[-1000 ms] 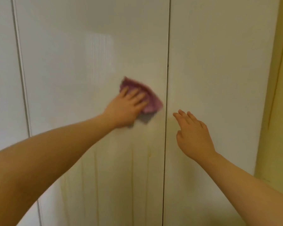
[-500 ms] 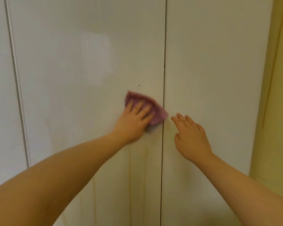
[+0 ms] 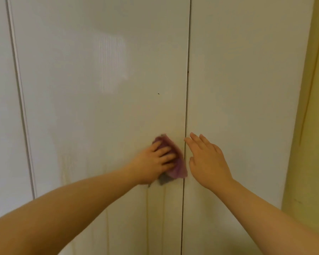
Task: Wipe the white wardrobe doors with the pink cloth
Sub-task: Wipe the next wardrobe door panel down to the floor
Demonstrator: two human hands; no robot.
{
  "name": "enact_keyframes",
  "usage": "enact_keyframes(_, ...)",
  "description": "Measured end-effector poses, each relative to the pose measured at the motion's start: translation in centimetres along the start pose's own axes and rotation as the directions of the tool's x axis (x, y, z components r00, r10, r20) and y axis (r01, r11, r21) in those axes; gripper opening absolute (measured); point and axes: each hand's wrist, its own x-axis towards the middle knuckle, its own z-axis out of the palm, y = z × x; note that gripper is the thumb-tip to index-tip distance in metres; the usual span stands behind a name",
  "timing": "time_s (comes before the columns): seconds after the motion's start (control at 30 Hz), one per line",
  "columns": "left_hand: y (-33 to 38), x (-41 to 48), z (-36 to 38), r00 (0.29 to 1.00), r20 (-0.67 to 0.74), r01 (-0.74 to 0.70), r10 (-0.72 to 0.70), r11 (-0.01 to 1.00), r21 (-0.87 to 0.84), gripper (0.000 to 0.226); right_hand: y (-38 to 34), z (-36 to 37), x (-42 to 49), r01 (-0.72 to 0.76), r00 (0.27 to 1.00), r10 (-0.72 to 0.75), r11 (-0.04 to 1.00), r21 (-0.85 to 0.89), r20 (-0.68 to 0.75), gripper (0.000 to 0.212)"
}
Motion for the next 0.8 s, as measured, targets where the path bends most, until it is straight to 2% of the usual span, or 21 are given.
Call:
enact_keyframes(0.03,-1.6,0.6,-0.4,0.996,-0.024,0.091,-0.091,0.996,0.012,0.065,0.0,0.0,0.0,0.005,1.000,-0.005,1.000,-0.003,-0.009,0.060)
enact_keyframes(0.07,-3.0,1.2,-0.9,0.969,-0.046,0.244,-0.243,0.970,0.014,0.061,0.0,0.1,0.0,0.002,1.000,-0.002,1.000,0.000,-0.015,0.060)
enact_keyframes(0.1,-4.0,1.6,-2.2,0.918,-0.015,0.397,-0.397,0.918,-0.021,0.056,0.0,0.1,0.1,-0.014,1.000,0.014,1.000,0.013,-0.017,0.060)
enact_keyframes(0.13,-4.1,1.8,-2.7,0.881,-0.002,0.471,-0.473,0.878,-0.085,0.053,0.1,0.2,0.0,-0.037,0.999,0.037,0.999,0.029,-0.011,0.060)
enact_keyframes(0.17,-3.3,1.9,-2.3,0.875,-0.008,0.479,-0.484,0.869,-0.125,0.054,0.0,0.3,-0.1,-0.057,0.998,0.057,0.997,0.046,-0.003,0.059)
enact_keyframes(0.2,-1.8,1.8,-1.7,0.898,0.010,0.437,-0.439,0.892,-0.115,0.059,0.0,0.4,-0.1,-0.068,0.998,0.068,0.996,0.057,0.002,0.059)
enact_keyframes(0.27,2.4,0.2,0.0,0.965,0.218,0.173,-0.146,0.979,-0.106,0.063,-0.3,0.7,-0.4,-0.062,0.998,0.061,0.997,0.049,0.028,0.059)
enact_keyframes(0.3,3.8,-0.9,0.2,0.958,0.285,0.073,-0.034,0.990,-0.125,0.063,-0.4,0.9,-0.6,-0.052,0.998,0.050,0.998,0.038,0.042,0.060)
enact_keyframes(0.33,4.1,-1.6,0.5,0.960,0.280,0.004,0.023,0.995,-0.095,0.064,-0.4,1.1,-0.8,-0.043,0.998,0.042,0.999,0.031,0.043,0.060)
enact_keyframes(0.37,3.2,-2.2,0.5,0.977,0.212,0.006,0.006,0.999,-0.054,0.063,-0.4,1.2,-0.8,-0.042,0.998,0.041,0.999,0.032,0.036,0.060)
enact_keyframes(0.43,0.5,-2.4,0.8,0.989,0.055,0.138,-0.138,0.990,0.005,0.061,-0.4,1.3,-0.7,-0.067,0.998,0.066,0.996,0.052,0.024,0.059)
enact_keyframes(0.5,-1.5,-2.2,0.4,0.929,0.078,0.365,-0.361,0.930,-0.046,0.064,-0.5,1.6,-0.5,-0.094,0.995,0.092,0.993,0.071,0.025,0.059)
enact_keyframes(0.53,-1.3,-2.1,-0.1,0.905,0.069,0.425,-0.420,0.901,-0.082,0.065,-0.8,1.8,-0.4,-0.100,0.995,0.098,0.992,0.075,0.035,0.059)
enact_keyframes(0.57,-0.2,-1.9,0.0,0.905,0.067,0.425,-0.420,0.896,-0.127,0.065,-1.1,2.0,-0.3,-0.099,0.994,0.096,0.992,0.075,0.042,0.059)
enact_keyframes(0.6,1.3,-1.8,0.0,0.931,0.106,0.362,-0.350,0.921,-0.140,0.065,-1.4,2.2,-0.2,-0.093,0.995,0.090,0.993,0.070,0.045,0.059)
enact_keyframes(0.63,2.9,-2.0,0.2,0.953,0.204,0.253,-0.224,0.959,-0.131,0.063,-1.8,2.4,-0.1,-0.085,0.995,0.082,0.994,0.062,0.047,0.059)
enact_keyframes(0.67,4.2,-2.4,0.5,0.947,0.316,0.111,-0.064,0.985,-0.132,0.060,-2.2,2.5,-0.1,-0.078,0.996,0.075,0.995,0.054,0.053,0.060)
enact_keyframes(0.7,4.6,-2.7,0.6,0.932,0.362,0.029,0.022,0.990,-0.135,0.060,-2.5,2.5,0.0,-0.069,0.996,0.066,0.996,0.048,0.056,0.060)
enact_keyframes(0.77,2.9,-2.5,0.5,0.962,0.271,0.040,-0.025,0.998,-0.050,0.068,-2.7,2.4,0.3,-0.054,0.998,0.053,0.997,0.047,0.037,0.061)
enact_keyframes(0.8,1.3,-2.5,0.0,0.970,0.208,0.129,-0.125,0.992,-0.005,0.073,-2.8,2.4,0.4,-0.053,0.998,0.051,0.997,0.055,0.029,0.060)
